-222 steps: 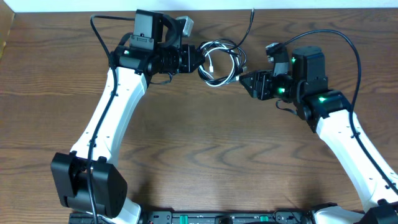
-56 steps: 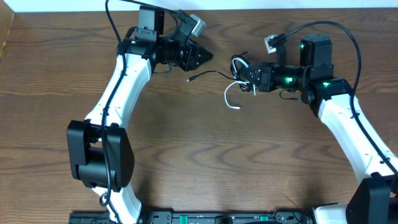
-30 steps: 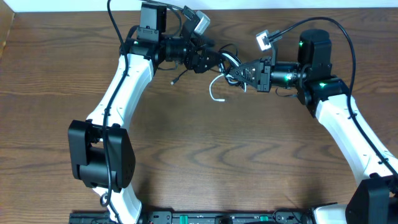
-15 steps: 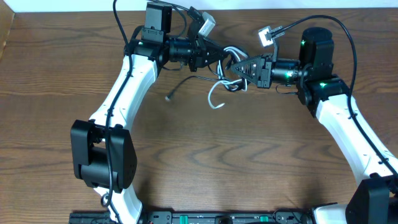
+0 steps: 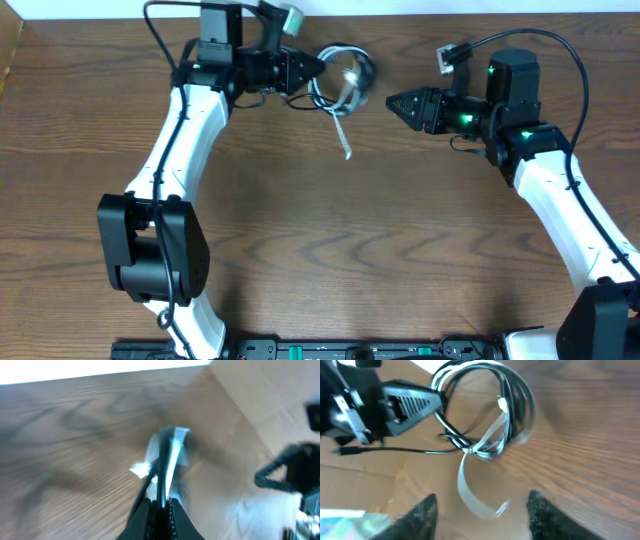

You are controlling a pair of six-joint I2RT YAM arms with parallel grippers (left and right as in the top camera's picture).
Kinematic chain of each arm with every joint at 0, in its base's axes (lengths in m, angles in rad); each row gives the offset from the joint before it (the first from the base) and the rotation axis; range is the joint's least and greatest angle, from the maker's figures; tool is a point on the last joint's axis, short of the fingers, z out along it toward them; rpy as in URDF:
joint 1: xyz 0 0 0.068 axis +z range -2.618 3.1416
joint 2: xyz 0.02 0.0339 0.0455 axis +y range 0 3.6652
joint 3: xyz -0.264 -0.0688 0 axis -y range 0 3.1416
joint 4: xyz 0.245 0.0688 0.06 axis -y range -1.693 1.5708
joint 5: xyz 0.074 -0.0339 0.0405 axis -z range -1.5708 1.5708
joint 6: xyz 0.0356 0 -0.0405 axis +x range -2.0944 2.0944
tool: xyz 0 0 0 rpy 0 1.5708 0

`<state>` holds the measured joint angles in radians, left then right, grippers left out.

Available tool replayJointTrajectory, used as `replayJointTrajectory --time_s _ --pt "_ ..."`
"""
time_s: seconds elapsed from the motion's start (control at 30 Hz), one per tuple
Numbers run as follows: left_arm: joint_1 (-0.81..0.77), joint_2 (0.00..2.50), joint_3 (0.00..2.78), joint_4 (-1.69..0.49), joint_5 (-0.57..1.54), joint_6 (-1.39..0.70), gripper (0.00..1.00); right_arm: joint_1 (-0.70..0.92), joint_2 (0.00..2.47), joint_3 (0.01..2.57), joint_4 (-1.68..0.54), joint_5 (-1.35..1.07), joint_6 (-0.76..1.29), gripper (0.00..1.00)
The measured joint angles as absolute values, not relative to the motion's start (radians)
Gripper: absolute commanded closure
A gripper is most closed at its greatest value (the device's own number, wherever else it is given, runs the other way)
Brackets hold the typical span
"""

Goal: Untangle cables

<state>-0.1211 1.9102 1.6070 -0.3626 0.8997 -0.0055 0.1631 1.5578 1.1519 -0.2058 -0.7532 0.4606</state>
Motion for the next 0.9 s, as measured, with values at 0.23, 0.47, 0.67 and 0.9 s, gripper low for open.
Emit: replayJointTrajectory --time_s 0.23,0.47,0.67,0.9 --pt "-0.121 1.910 1.607 -0.366 0.775 -0.385 0.93 0.168 1.558 1.152 -0.236 -0.646 0.469 0.37" --pt "-0.121 1.910 1.607 -0.365 0.730 -0.694 0.93 0.210 1.558 1.152 -0.225 -0.620 0.488 0.44" --pt "-0.121 1.910 1.607 -0.366 0.719 -0.937 0.92 0.308 1.558 1.152 -0.179 -0.588 0.595 0.51" --pt "-0.135 1.910 1.607 -0.366 0.718 -1.151 0.92 0.456 1.566 1.152 -0.144 -0.443 0.717 0.56"
